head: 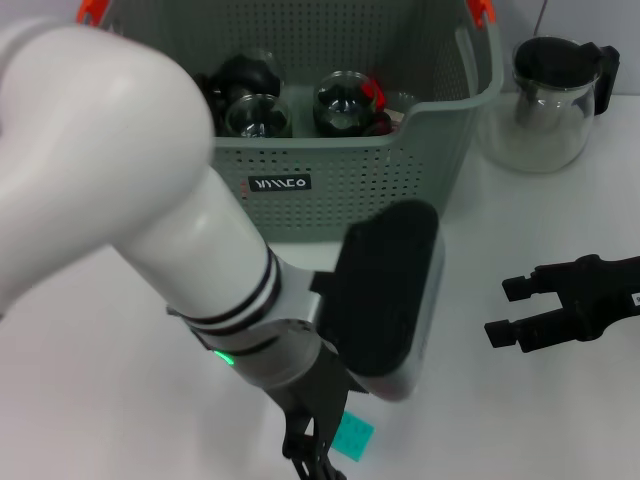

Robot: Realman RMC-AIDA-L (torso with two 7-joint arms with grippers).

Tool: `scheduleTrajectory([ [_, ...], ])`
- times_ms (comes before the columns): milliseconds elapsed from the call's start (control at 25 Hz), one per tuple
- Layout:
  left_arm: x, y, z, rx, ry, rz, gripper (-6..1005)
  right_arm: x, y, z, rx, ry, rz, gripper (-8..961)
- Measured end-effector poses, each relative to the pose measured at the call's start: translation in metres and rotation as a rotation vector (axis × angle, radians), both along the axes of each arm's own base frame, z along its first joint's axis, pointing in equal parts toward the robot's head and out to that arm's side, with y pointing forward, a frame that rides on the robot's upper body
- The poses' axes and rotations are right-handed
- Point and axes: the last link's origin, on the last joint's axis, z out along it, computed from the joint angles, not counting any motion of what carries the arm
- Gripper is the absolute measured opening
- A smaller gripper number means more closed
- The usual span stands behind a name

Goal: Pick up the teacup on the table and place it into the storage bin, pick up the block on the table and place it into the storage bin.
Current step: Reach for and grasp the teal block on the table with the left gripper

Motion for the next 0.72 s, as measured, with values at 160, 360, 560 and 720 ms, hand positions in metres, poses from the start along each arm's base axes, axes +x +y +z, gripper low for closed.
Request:
scheduleTrajectory([
  [160,-0.001,0.003,-0.011,-0.001,0.014,-0.051,914,-0.002,0.0,-0.001,-0.006,0.0,-0.006,935],
  [360,-0.006,0.008,-0.022,-0.009,0.041,-0.063,892,-0.001,0.0,-0.002,-0.007,0.002,-0.009,934],
  [560,-0.01,0.011,-0.032,-0.004,0.042,-0.064,870,0.0,-0.001,-0.002,-0.005,0.002,-0.013,934],
  [720,-0.014,0.009,-0.039,-0.011,0.059,-0.066,820,0.001,-0.001,-0.002,-0.003,0.002,-0.013,934],
])
